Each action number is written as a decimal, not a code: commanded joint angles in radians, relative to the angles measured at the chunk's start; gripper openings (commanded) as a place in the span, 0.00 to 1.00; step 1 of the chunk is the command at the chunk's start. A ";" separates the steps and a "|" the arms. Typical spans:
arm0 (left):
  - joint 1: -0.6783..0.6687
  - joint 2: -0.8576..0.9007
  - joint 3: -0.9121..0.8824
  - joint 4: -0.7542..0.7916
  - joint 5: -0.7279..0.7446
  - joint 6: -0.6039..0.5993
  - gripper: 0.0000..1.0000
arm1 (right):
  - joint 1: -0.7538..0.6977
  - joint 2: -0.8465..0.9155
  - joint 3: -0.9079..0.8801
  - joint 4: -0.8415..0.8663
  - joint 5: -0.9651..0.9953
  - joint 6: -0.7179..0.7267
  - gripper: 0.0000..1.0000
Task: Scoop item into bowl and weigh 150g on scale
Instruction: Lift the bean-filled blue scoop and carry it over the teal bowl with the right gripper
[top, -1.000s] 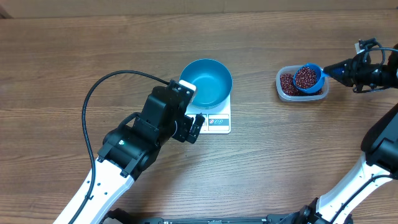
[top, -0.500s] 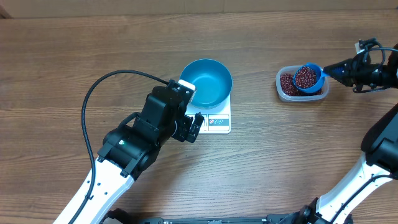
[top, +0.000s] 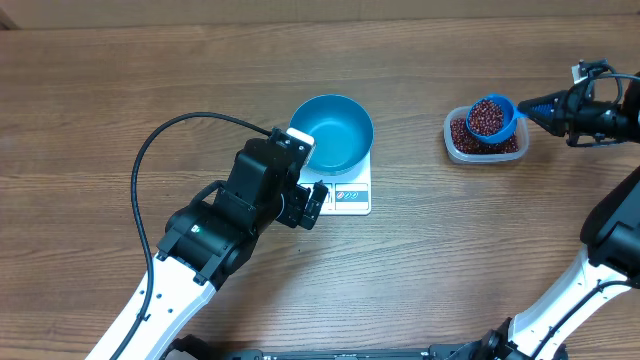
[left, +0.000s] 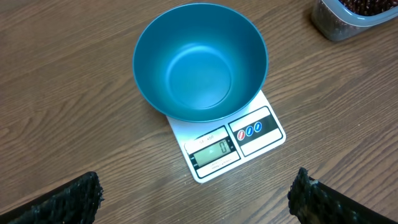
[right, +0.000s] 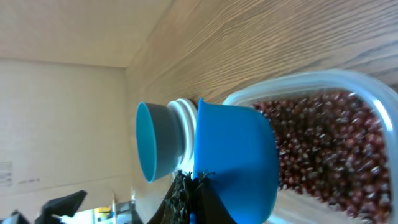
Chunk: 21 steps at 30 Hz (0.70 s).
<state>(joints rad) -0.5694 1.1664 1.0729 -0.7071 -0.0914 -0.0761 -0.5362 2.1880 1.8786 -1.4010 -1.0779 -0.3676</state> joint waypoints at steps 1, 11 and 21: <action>0.000 0.007 -0.006 0.004 -0.013 -0.006 0.99 | -0.003 0.007 0.086 -0.030 -0.063 -0.008 0.04; 0.000 0.007 -0.006 0.004 -0.013 -0.006 1.00 | 0.048 -0.025 0.332 -0.209 0.005 -0.004 0.04; 0.000 0.007 -0.006 0.004 -0.013 -0.006 1.00 | 0.241 -0.026 0.521 -0.291 0.030 0.027 0.04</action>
<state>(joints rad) -0.5694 1.1664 1.0729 -0.7071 -0.0914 -0.0761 -0.3473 2.1883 2.3554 -1.6909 -1.0286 -0.3595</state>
